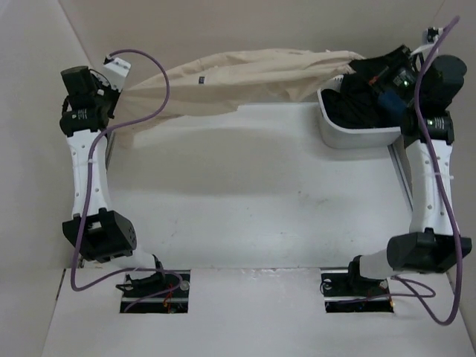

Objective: Fold and stack the trousers
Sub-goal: Flatten the trousers out

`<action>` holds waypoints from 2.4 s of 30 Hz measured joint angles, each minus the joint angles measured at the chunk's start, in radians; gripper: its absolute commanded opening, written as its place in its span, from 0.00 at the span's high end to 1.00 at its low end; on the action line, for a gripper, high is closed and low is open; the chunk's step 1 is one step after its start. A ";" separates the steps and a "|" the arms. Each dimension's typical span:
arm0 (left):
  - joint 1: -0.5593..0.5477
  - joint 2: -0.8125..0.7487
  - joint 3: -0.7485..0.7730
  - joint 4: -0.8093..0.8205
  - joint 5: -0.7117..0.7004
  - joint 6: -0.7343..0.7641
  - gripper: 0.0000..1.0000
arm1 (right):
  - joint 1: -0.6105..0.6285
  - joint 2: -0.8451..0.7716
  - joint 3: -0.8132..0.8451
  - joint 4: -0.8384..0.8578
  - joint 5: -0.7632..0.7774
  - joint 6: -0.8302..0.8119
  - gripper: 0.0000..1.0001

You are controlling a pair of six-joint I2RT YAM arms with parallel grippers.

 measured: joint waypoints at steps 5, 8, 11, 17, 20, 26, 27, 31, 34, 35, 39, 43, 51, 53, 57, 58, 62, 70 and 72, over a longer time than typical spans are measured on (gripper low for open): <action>-0.057 -0.108 -0.275 0.006 -0.028 0.106 0.89 | -0.098 -0.233 -0.409 0.103 -0.070 0.034 0.98; -0.124 -0.146 -0.521 -0.007 -0.065 0.184 0.76 | -0.129 -0.314 -0.669 0.124 -0.079 0.043 0.94; -0.233 -0.149 -0.738 -0.071 -0.095 0.248 0.56 | -0.146 -0.326 -0.908 0.114 -0.079 0.043 0.91; -0.266 -0.188 -0.835 -0.274 -0.097 0.319 0.21 | -0.230 -0.350 -1.170 -0.062 -0.024 -0.003 0.91; -0.137 -0.216 -0.808 -0.292 -0.113 0.351 0.18 | -0.270 -0.422 -1.171 -0.105 0.052 -0.044 0.91; 0.106 -0.164 -0.738 -0.186 -0.123 0.380 0.18 | -0.367 -0.516 -1.174 -0.109 0.165 -0.066 0.90; 0.132 -0.142 -0.736 -0.148 -0.121 0.388 0.17 | -0.369 -0.505 -1.174 -0.108 0.175 -0.066 0.90; 0.193 -0.008 -0.736 0.006 -0.122 0.456 0.13 | -0.368 -0.439 -1.174 -0.104 0.190 -0.066 0.90; 0.179 0.094 -0.736 0.061 -0.119 0.508 0.06 | -0.368 -0.412 -1.174 -0.104 0.193 -0.066 0.89; 0.171 0.121 -0.736 0.072 -0.120 0.521 0.06 | -0.368 -0.407 -1.174 -0.104 0.193 -0.066 0.89; 0.138 0.216 -0.669 0.107 -0.149 0.566 0.54 | -0.374 -0.404 -1.174 -0.104 0.192 -0.066 0.89; 0.145 0.304 -0.615 0.139 -0.197 0.603 1.00 | -0.411 -0.404 -1.174 -0.124 0.192 -0.080 0.89; 0.263 0.250 -0.668 0.145 -0.183 0.629 1.00 | -0.389 -0.400 -1.089 -0.263 0.206 -0.150 0.71; 0.312 0.184 -0.708 0.108 -0.174 0.636 0.99 | -0.371 -0.434 -1.092 -0.286 0.218 -0.151 0.54; 0.366 0.023 -0.780 0.060 -0.169 0.657 0.96 | -0.369 -0.583 -1.116 -0.370 0.319 -0.128 0.39; 0.365 -0.009 -0.796 0.055 -0.167 0.661 0.96 | -0.367 -0.635 -1.124 -0.391 0.352 -0.116 0.39; 0.349 -0.073 -0.843 0.040 -0.156 0.670 0.96 | -0.323 -0.881 -1.170 -0.470 0.486 -0.006 0.38; 0.333 -0.072 -0.860 0.027 -0.152 0.658 0.94 | -0.021 -0.887 -1.427 -0.517 0.669 0.327 0.28; 0.334 -0.072 -0.860 0.027 -0.152 0.654 0.94 | 0.026 -0.779 -1.449 -0.472 0.696 0.372 0.28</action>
